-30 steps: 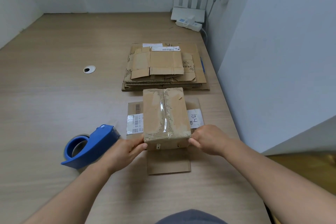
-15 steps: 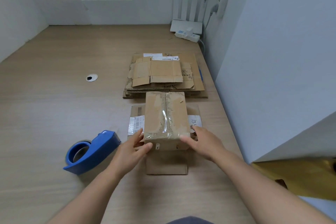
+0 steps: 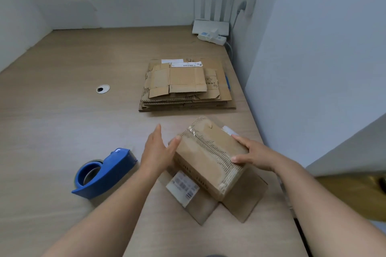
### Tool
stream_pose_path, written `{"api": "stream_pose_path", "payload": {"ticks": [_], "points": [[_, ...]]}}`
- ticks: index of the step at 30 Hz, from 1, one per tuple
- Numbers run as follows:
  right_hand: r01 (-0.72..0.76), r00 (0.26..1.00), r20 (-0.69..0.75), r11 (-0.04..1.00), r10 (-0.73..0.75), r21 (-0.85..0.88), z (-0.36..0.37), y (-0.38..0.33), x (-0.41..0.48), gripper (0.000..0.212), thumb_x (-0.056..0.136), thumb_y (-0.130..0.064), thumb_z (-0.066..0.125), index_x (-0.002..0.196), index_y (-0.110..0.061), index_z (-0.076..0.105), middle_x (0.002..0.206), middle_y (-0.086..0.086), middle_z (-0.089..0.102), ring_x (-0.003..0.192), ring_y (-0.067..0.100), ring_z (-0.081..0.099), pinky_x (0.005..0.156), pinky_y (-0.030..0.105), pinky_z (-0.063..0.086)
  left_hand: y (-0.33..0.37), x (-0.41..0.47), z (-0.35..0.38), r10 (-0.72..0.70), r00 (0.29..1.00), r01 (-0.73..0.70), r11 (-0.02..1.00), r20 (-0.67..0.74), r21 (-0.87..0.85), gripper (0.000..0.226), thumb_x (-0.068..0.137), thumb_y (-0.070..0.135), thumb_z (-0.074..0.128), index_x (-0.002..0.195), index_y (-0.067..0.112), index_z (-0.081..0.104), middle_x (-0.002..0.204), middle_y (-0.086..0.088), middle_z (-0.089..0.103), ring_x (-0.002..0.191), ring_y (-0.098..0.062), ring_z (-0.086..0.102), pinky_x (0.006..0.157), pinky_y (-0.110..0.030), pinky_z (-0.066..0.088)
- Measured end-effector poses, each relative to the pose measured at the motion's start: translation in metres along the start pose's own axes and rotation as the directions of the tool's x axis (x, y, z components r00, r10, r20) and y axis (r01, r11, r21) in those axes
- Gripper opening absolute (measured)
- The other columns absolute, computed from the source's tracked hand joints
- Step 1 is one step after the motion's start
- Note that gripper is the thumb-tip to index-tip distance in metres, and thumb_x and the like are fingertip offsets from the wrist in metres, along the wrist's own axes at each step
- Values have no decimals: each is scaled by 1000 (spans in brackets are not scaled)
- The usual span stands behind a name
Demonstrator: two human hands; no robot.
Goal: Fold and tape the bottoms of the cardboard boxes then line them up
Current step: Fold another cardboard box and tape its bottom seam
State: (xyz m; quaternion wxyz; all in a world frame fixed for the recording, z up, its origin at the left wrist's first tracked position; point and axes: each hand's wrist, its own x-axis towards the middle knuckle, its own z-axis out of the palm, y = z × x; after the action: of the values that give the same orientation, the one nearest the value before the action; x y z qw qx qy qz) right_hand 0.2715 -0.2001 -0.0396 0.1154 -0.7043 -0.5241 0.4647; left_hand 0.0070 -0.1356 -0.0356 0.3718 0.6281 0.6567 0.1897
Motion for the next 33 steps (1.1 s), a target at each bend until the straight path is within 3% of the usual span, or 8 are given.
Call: {"api": "stream_pose_path", "payload": {"ticks": [5,12,15,19,22,25,30,33], "points": [[-64,985,-164,995,50,-77,-2,4,-6,88,72,-42,78,146,-34,30,144,-3,40,126,15,44,102,30,37,3,3,15,-87,979,54,983,186,174,54,88,48,57,130,16,48,124,-4,58,110,-21,54,93,-38,47],[-316,780,-618,913,95,-258,23,-28,-29,64,86,-67,45,120,-12,47,112,8,63,103,28,60,78,35,47,-5,-16,24,-241,967,247,967,-81,65,43,84,50,57,96,9,52,86,-3,59,73,-17,56,61,-31,45],[-259,817,-565,948,114,-184,53,-36,-37,66,92,-64,34,127,-10,45,114,8,63,103,27,60,77,35,47,-9,-33,30,-376,924,365,922,-75,-127,58,69,61,58,84,5,59,79,-9,67,71,-29,65,71,-40,56],[-293,876,-422,953,232,-84,77,-42,-30,91,89,-68,35,151,-10,3,135,10,53,123,29,51,93,37,42,-1,-57,44,-382,903,430,815,199,-388,38,77,33,74,90,-1,62,71,-13,65,63,-29,65,66,-46,59],[-258,899,-375,966,227,-34,76,-39,-19,93,91,-61,43,151,-7,-4,137,12,51,125,29,49,96,35,40,-10,-61,44,-385,906,423,853,178,-307,92,69,34,82,139,6,29,128,-14,49,110,-30,56,90,-41,51],[-202,923,-325,979,205,43,69,-33,-4,82,91,-51,49,151,-15,7,135,10,53,121,30,51,99,39,43,-22,-56,22,-192,981,193,967,19,-169,118,69,38,82,152,15,1,157,-5,10,145,-20,13,115,-37,21],[-36,970,-241,999,31,-16,61,-40,18,63,90,-44,47,146,-29,22,139,2,51,120,25,52,100,43,44,-34,-56,6,-14,983,19,1000,185,-25,62,73,34,79,128,28,49,117,20,59,112,-8,56,94,-26,45],[-35,974,-224,996,17,-76,56,-61,20,61,96,-38,43,149,-19,20,142,9,46,125,29,48,102,38,40,-38,-53,13,-24,988,24,1000,153,0,61,64,49,77,118,35,54,112,19,64,104,-6,60,91,-34,51]]}}
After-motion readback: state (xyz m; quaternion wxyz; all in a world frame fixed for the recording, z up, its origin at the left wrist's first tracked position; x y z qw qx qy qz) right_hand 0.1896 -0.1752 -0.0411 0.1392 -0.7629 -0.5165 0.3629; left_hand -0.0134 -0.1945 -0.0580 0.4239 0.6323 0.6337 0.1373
